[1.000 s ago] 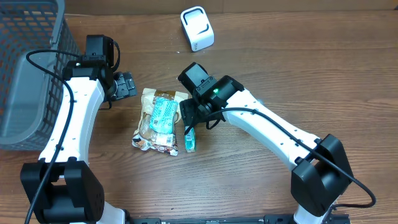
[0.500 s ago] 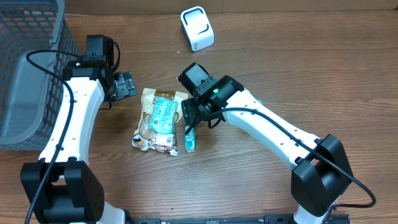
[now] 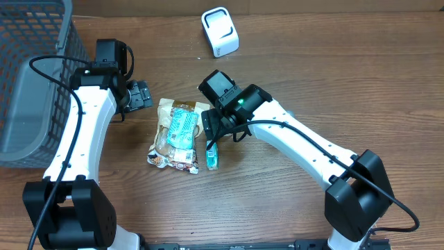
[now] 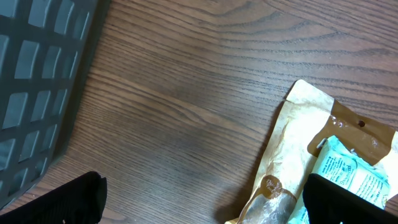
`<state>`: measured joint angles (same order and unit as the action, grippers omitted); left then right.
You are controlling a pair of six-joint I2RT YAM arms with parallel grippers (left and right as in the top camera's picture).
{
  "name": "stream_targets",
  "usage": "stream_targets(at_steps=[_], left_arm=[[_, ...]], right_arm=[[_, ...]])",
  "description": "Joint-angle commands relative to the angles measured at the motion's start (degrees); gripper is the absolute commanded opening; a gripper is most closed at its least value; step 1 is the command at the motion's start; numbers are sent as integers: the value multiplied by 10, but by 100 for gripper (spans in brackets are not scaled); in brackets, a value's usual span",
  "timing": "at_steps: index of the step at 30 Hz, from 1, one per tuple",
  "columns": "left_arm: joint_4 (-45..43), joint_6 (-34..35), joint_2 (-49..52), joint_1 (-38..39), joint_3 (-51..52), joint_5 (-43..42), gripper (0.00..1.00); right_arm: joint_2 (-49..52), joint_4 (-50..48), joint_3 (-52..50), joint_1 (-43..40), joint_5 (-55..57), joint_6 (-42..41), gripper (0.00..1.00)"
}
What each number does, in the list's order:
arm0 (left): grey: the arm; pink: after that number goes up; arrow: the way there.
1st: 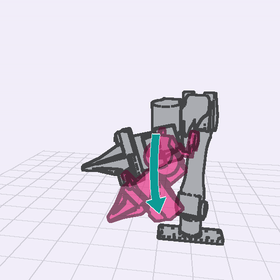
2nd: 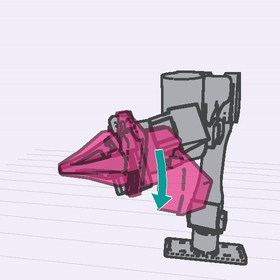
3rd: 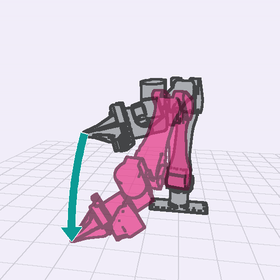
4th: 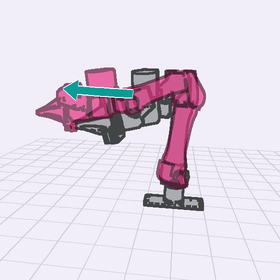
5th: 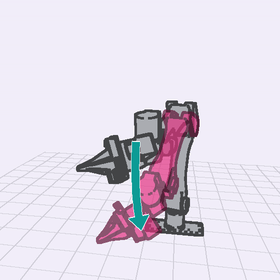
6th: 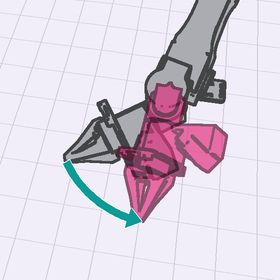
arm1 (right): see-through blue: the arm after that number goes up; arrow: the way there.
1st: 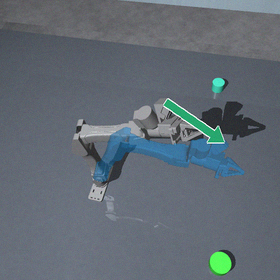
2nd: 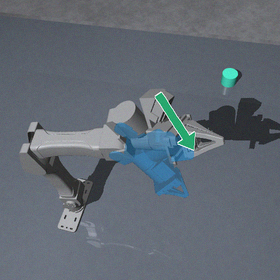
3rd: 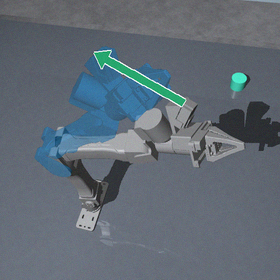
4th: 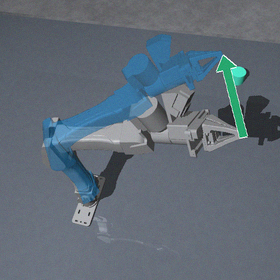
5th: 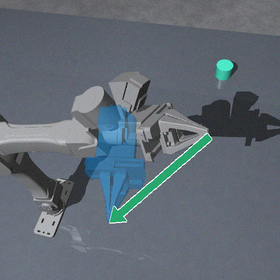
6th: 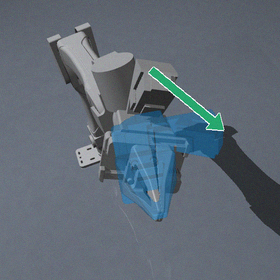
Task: Scan the item barcode
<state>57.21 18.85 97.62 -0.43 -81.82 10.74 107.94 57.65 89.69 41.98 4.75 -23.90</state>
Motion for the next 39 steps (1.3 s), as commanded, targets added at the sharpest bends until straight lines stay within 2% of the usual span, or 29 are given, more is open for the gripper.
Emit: stream_targets(at_steps=[1,5,8,28,34,39], left_arm=[[-2,-11,-2,1,-8,2,100],[-2,-11,-2,1,-8,2,100],[-2,-11,-2,1,-8,2,99],[-2,-11,-2,1,-8,2,100],[-2,-11,-2,1,-8,2,100],[-2,-11,-2,1,-8,2,100]], right_arm=[[-11,-3,3,-4,8,2,89],[-11,-3,3,-4,8,2,92],[-11,-3,3,-4,9,2,100],[-11,-37,3,-4,34,-5,100],[-10,-40,3,-4,92,-78,100],[6,-59,3,-4,96,-78,100]])
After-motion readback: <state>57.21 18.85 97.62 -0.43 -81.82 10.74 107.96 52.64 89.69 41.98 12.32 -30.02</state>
